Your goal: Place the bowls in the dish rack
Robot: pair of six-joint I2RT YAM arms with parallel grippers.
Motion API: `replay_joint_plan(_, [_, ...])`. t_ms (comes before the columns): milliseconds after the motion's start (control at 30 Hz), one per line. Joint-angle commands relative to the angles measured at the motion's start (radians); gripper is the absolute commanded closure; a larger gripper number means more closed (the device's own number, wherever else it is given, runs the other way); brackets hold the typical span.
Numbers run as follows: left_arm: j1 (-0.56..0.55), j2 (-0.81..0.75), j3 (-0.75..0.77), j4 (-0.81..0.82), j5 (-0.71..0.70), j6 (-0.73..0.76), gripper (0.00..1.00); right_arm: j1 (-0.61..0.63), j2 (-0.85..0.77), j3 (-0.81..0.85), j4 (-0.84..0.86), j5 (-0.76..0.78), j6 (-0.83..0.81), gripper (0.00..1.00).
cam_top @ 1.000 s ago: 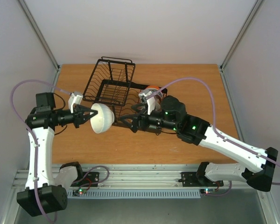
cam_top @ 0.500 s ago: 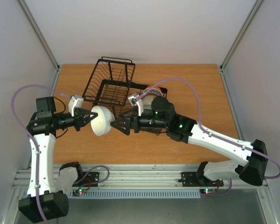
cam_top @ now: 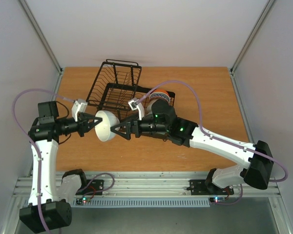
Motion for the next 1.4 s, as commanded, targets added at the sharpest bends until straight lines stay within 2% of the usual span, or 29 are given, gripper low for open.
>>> replay_joint_plan(0, [0.0, -0.016, -0.012, 0.046, 0.028, -0.017, 0.99, 0.012, 0.011, 0.051, 0.016, -0.012, -0.002, 0.01])
replay_joint_plan(533, [-0.001, -0.032, -0.031, 0.072, 0.006, -0.043, 1.0, 0.042, 0.124, 0.18, -0.079, -0.013, -0.02, 0.01])
replay_joint_plan(600, [0.001, -0.032, -0.031, 0.072, 0.007, -0.041, 0.99, 0.042, 0.133, 0.187, -0.082, -0.022, -0.02, 0.04])
replay_joint_plan(667, [0.001, -0.032, -0.031, 0.072, 0.007, -0.04, 0.99, 0.043, 0.134, 0.189, -0.079, -0.028, -0.02, 0.16])
replay_joint_plan(800, [0.0, -0.032, -0.034, 0.072, 0.007, -0.04, 0.99, 0.042, 0.139, 0.194, -0.074, -0.046, -0.015, 0.54])
replay_joint_plan(867, [0.001, -0.032, -0.034, 0.072, 0.006, -0.038, 0.99, 0.042, 0.142, 0.196, -0.074, -0.054, -0.013, 0.69])
replay_joint_plan(1033, [0.001, -0.032, -0.036, 0.071, 0.003, -0.038, 0.99, 0.042, 0.149, 0.199, -0.066, -0.082, -0.009, 0.94])
replay_joint_plan(1067, [0.0, -0.033, -0.037, 0.071, 0.002, -0.038, 1.0, 0.042, 0.149, 0.199, -0.068, -0.082, -0.008, 0.98])
replay_joint_plan(1133, [0.001, -0.034, -0.039, 0.072, -0.002, -0.037, 1.0, 0.042, 0.145, 0.195, -0.069, -0.077, -0.012, 0.99])
replay_joint_plan(1167, [0.001, -0.037, -0.041, 0.075, -0.007, -0.039, 0.97, 0.042, 0.142, 0.191, -0.074, -0.072, -0.015, 0.99])
replay_joint_plan(1200, [0.001, -0.038, -0.044, 0.081, -0.013, -0.04, 0.88, 0.043, 0.135, 0.188, -0.081, -0.065, -0.019, 0.99])
replay_joint_plan(1233, [0.001, -0.042, -0.047, 0.085, -0.016, -0.046, 0.74, 0.042, 0.129, 0.184, -0.093, -0.058, -0.027, 0.99])
replay_joint_plan(1300, [0.001, -0.05, -0.05, 0.092, -0.027, -0.05, 0.39, 0.042, 0.106, 0.177, -0.13, -0.033, -0.049, 0.99])
replay_joint_plan(1333, [0.0, -0.056, -0.055, 0.107, -0.041, -0.059, 0.28, 0.042, 0.089, 0.173, -0.158, -0.014, -0.068, 0.99])
replay_joint_plan(1367, [0.0, -0.066, -0.061, 0.128, -0.059, -0.071, 0.22, 0.043, 0.059, 0.168, -0.192, 0.007, -0.09, 0.99])
